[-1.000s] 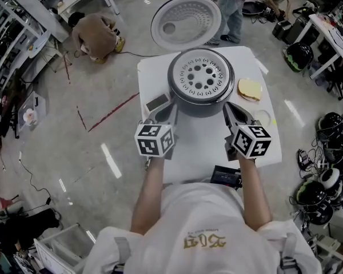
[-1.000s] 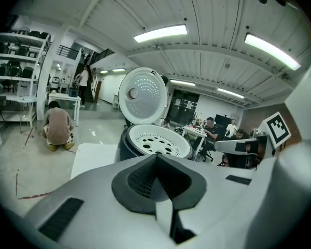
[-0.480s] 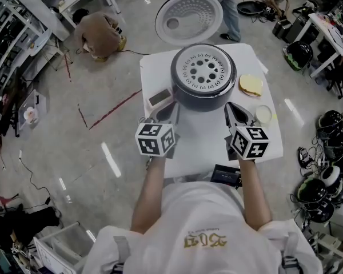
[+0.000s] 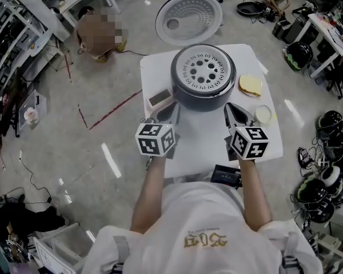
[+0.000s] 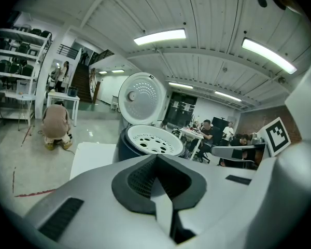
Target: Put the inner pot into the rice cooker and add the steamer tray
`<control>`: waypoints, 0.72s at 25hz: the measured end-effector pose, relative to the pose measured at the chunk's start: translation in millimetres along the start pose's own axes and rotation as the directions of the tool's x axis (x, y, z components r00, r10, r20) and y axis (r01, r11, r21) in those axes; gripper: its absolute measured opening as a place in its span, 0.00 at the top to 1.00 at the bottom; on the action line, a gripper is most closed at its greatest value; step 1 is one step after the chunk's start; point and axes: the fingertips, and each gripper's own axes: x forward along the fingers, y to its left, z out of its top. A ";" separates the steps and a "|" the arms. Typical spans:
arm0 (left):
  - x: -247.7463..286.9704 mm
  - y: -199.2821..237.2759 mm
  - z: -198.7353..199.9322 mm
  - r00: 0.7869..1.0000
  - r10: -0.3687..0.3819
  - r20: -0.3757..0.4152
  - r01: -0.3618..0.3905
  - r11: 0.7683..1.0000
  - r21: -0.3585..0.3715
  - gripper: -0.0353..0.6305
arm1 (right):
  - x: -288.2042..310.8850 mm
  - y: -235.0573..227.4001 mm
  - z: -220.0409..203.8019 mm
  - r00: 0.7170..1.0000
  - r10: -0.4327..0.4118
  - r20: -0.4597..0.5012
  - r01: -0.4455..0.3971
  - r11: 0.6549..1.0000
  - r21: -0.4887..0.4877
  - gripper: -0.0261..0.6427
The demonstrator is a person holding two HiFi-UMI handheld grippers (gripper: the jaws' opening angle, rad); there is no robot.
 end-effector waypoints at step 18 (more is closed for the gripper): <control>6.9 -1.3 -6.1 1.000 -0.002 -0.012 0.002 1.000 -0.011 0.92 | 0.5 -10.2 -5.3 1.000 0.000 -0.008 0.000 1.000 0.021 0.94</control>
